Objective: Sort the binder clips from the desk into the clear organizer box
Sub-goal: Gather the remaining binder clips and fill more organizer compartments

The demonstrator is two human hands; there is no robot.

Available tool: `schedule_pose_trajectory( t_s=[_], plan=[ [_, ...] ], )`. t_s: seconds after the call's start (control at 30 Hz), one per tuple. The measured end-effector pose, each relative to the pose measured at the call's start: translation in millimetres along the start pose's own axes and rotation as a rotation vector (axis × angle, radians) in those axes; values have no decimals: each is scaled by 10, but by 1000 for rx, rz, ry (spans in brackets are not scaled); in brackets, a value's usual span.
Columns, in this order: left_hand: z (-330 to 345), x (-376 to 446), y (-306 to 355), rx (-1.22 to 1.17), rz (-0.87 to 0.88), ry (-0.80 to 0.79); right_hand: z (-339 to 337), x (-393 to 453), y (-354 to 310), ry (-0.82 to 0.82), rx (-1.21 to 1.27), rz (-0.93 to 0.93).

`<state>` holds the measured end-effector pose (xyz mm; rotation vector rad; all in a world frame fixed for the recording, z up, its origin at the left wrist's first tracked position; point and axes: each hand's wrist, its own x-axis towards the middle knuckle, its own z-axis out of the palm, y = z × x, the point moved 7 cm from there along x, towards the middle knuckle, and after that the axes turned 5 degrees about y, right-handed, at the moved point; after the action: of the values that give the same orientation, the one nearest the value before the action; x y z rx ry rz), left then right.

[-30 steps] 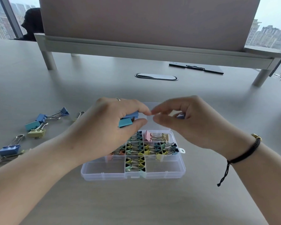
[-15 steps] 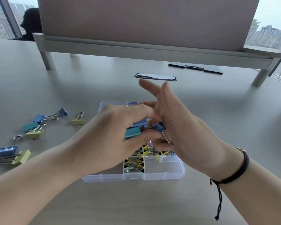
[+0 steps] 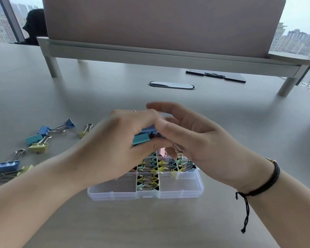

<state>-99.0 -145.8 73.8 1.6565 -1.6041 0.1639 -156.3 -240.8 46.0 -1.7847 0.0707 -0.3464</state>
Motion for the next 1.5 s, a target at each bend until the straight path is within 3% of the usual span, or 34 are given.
schedule_pose_trajectory(
  t_s=[0.2,0.33,0.5,0.6,0.93,1.17,1.27,1.4,1.5],
  plan=[
    [-33,11,-22,39,31,13,-196,10,-50,18,-341,-24],
    [-22,-2,-39,100,40,12,-303,20,-70,43,-345,-39],
    [-87,-11,-193,63,-116,99,-542,26,-7,176,-235,65],
    [-100,-10,-248,73,-171,122,-626,22,40,214,-405,116],
    [-98,-25,-376,85,-266,121,-646,-1,123,46,-778,146],
    [-92,-33,-437,46,-330,125,-632,-16,167,-11,-864,179],
    [-79,-18,-466,-53,-395,140,-644,6,151,34,-818,133],
    [13,-42,-539,-468,-628,141,-509,30,-1,212,-670,-33],
    [111,-65,-556,-671,-735,119,-269,-16,-97,226,-502,-95]
  ],
)
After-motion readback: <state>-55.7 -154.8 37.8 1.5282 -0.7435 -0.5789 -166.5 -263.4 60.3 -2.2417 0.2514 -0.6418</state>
